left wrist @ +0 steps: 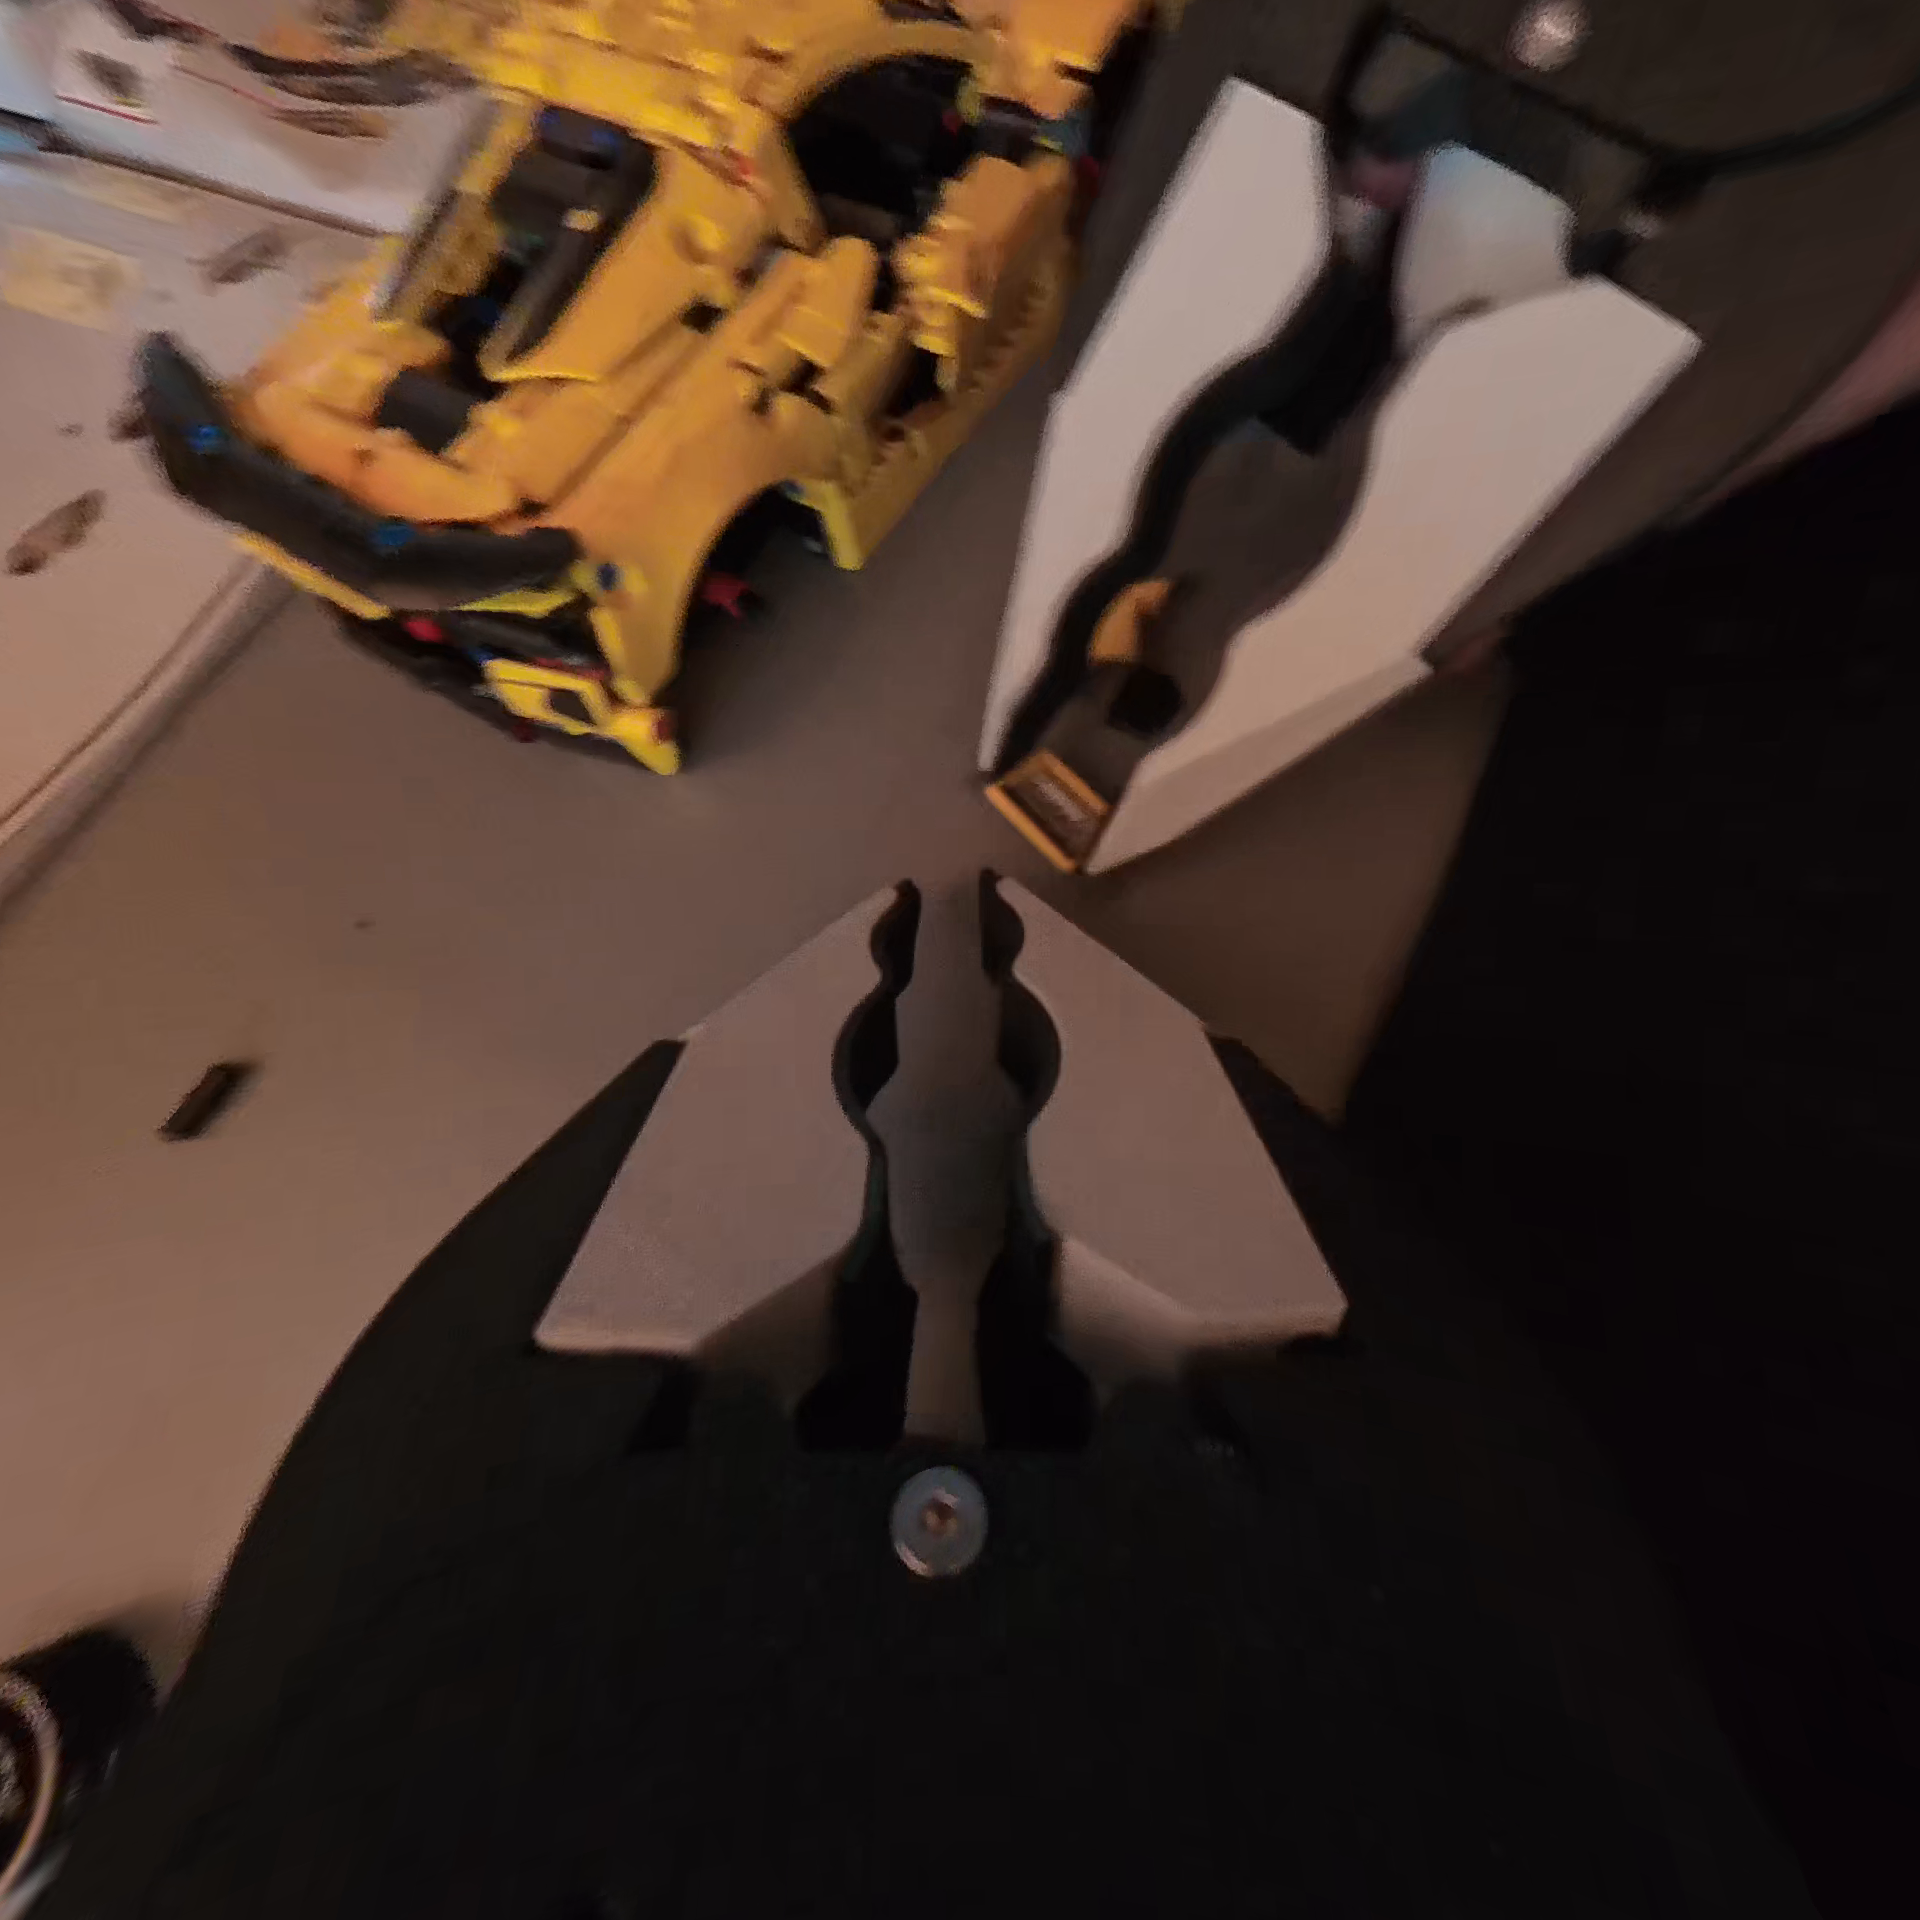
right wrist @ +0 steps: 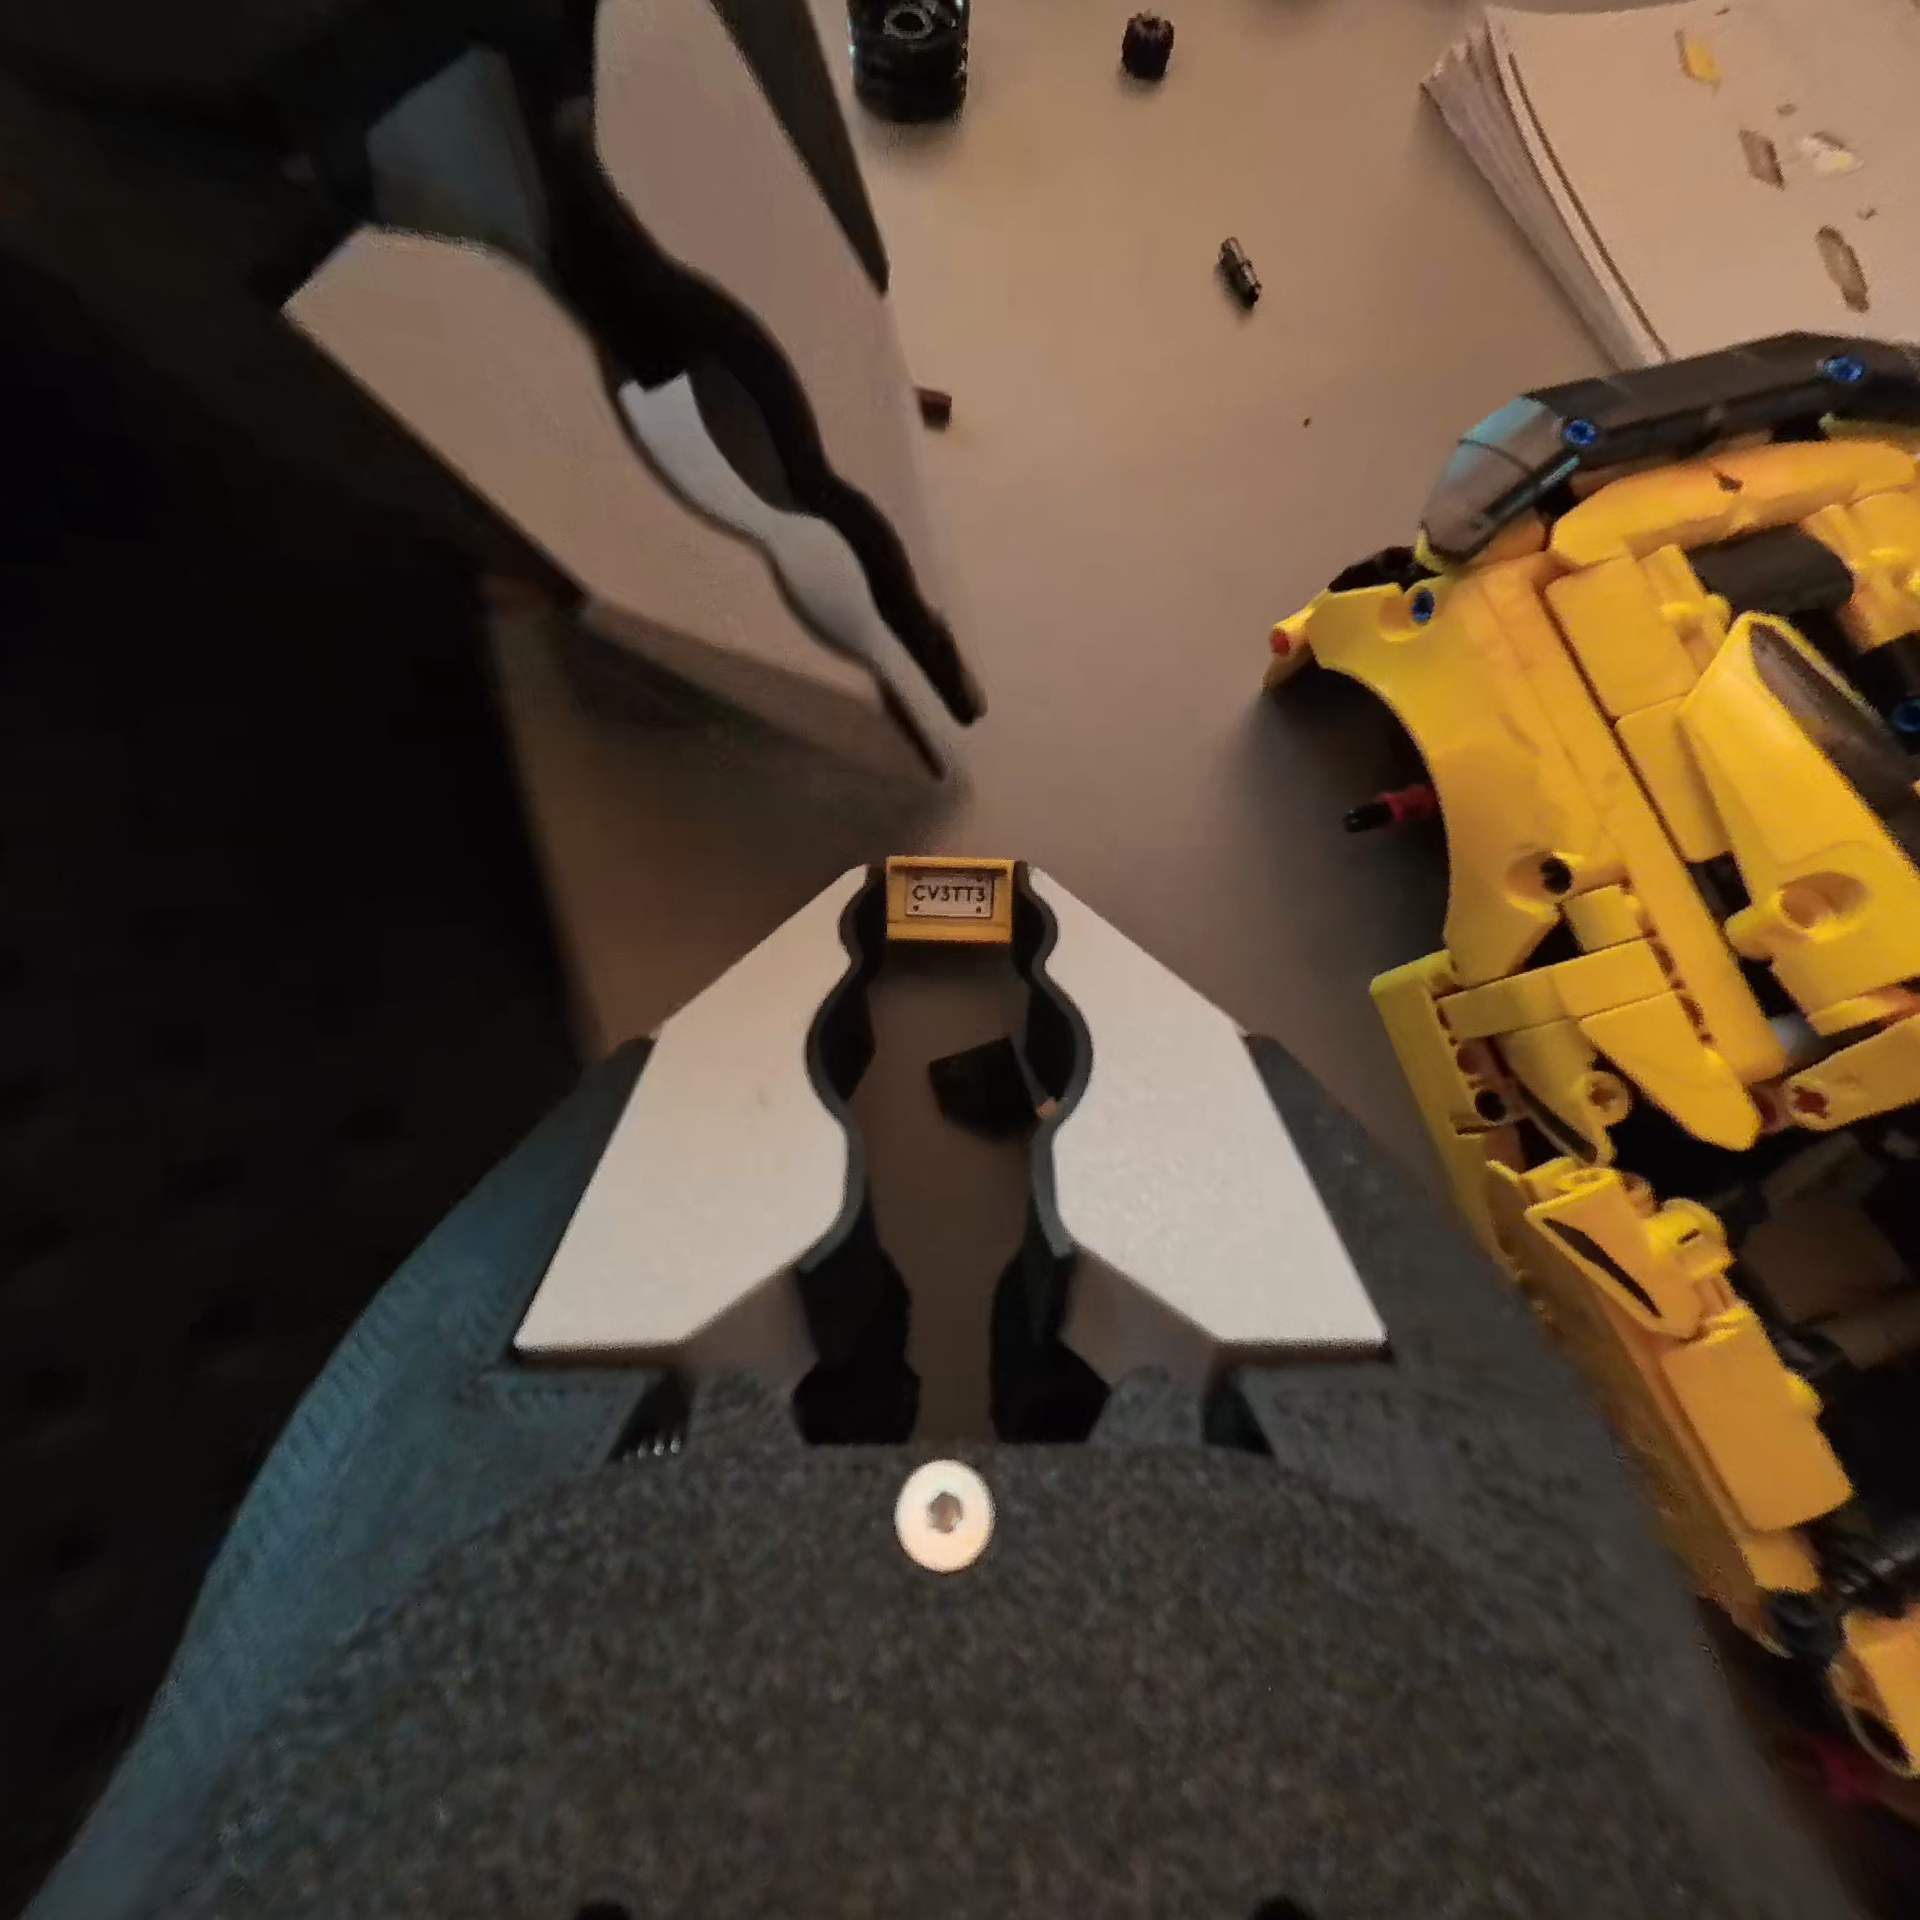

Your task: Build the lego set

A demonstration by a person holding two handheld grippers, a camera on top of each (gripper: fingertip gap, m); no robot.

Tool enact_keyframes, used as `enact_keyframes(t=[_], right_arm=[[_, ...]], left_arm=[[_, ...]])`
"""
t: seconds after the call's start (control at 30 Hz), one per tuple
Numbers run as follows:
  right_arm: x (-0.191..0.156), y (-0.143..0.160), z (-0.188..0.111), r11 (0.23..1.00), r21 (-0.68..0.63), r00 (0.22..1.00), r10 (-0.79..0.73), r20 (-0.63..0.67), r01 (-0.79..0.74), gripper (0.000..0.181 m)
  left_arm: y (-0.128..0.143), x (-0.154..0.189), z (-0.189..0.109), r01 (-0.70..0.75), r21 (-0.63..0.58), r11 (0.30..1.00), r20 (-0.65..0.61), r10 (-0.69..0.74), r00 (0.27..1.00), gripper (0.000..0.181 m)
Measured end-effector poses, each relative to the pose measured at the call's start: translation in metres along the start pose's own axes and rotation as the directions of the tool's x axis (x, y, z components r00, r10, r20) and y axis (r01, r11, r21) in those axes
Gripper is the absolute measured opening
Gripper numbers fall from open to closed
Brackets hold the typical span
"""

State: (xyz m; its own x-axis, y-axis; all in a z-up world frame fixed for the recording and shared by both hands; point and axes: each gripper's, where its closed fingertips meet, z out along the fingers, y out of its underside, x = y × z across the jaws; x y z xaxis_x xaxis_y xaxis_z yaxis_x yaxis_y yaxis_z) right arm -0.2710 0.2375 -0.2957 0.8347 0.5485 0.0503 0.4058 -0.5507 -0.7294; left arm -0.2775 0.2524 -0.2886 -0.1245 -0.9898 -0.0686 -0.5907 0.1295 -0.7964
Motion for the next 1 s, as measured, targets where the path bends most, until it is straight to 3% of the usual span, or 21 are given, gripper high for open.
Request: enact_keyframes(t=[0.2,0.43,0.7,0.8,1.0], right_arm=[[0.000,-0.002,0.002,0.998,0.014,0.997,-0.067,-0.024,0.067,0.024],[-0.001,-0.001,0.003,0.999,0.040,0.999,0.014,0.041,-0.016,0.024],[-0.002,-0.002,-0.002,0.998,0.060,0.997,0.024,0.077,-0.029,0.031],[0.003,-0.005,-0.011,0.995,0.095,0.998,-0.005,0.070,-0.002,0.033],[-0.002,0.007,-0.004,0.996,0.022,0.995,-0.088,0.036,0.087,0.029]], left_arm=[[-0.014,0.000,-0.001,0.145,0.071,0.987,-0.078,-0.139,0.987,0.010],[-0.008,0.019,0.011,0.099,-0.023,0.995,-0.156,-0.101,0.983,0.000],[-0.009,0.021,0.015,0.086,-0.025,0.996,-0.154,-0.089,0.984,0.000],[-0.010,0.022,0.015,0.094,-0.026,0.995,-0.153,-0.096,0.984,0.000],[-0.010,0.023,0.016,0.079,-0.040,0.996,-0.136,-0.084,0.987,0.000]])
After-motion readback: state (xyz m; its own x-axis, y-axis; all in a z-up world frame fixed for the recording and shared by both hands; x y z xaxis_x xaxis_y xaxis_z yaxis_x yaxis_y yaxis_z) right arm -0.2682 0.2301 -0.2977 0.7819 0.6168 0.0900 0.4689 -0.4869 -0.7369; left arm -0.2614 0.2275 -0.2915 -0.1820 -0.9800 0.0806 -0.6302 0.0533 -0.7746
